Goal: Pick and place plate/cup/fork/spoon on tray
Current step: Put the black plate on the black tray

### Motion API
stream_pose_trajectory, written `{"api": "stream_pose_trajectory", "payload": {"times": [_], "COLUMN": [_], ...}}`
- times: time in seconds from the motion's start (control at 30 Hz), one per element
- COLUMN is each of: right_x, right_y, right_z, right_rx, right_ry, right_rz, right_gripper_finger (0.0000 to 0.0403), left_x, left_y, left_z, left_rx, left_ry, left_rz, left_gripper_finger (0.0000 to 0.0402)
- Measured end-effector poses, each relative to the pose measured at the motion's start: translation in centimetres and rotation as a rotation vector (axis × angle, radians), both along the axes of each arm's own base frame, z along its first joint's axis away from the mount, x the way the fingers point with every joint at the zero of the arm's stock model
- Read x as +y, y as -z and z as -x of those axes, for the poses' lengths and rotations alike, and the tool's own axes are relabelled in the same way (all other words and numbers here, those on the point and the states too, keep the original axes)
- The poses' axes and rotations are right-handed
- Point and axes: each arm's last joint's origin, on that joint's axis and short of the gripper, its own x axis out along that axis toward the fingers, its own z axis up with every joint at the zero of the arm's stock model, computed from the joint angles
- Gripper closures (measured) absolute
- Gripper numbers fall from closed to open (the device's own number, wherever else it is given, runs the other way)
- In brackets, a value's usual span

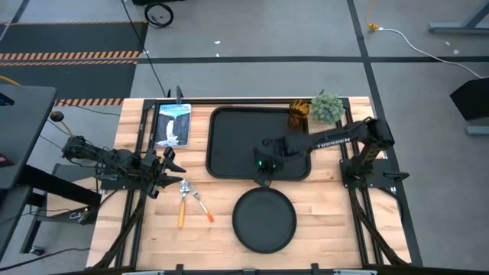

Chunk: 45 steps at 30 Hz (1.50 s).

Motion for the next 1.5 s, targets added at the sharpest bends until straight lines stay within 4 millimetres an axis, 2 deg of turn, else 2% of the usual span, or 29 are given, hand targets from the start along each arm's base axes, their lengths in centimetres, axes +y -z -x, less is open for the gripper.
{"api": "stream_pose_trajectory", "payload": {"times": [0.27, 0.47, 0.63, 0.87, 1.1, 1.2, 1.5], "right_x": [4.7, 6.6, 8.1, 8.7, 9.0, 9.1, 9.5], "right_y": [0.8, 1.7, 2.7, 1.9, 3.5, 4.7, 8.0], "right_z": [1.1, 2.3, 4.3, 8.3, 11.5, 12.3, 12.7], "right_rx": [-0.034, -0.016, 0.007, -0.085, -0.164, -0.176, -0.184], "right_ry": [0.141, 0.245, 0.302, 0.411, 0.512, 0.532, 0.524], "right_rz": [0.09, 0.092, 0.059, 0.045, -0.026, -0.073, -0.206], "right_gripper_finger": [0.0216, 0.0227, 0.0247, 0.0255, 0.0254, 0.0248, 0.0211], "left_x": [0.0, 0.0, 0.0, 0.0, 0.0, 0.0, 0.0], "left_y": [0.0, 0.0, 0.0, 0.0, 0.0, 0.0, 0.0], "left_z": [0.0, 0.0, 0.0, 0.0, 0.0, 0.0, 0.0], "left_rx": [0.0, 0.0, 0.0, 0.0, 0.0, 0.0, 0.0], "left_ry": [0.0, -0.001, 0.0, -0.001, -0.001, 0.0, -0.001], "left_rz": [0.0, 0.0, 0.0, 0.0, 0.0, 0.0, 0.0], "left_gripper_finger": [0.0259, 0.0259, 0.0259, 0.0259, 0.0259, 0.0259, 0.0259]}}
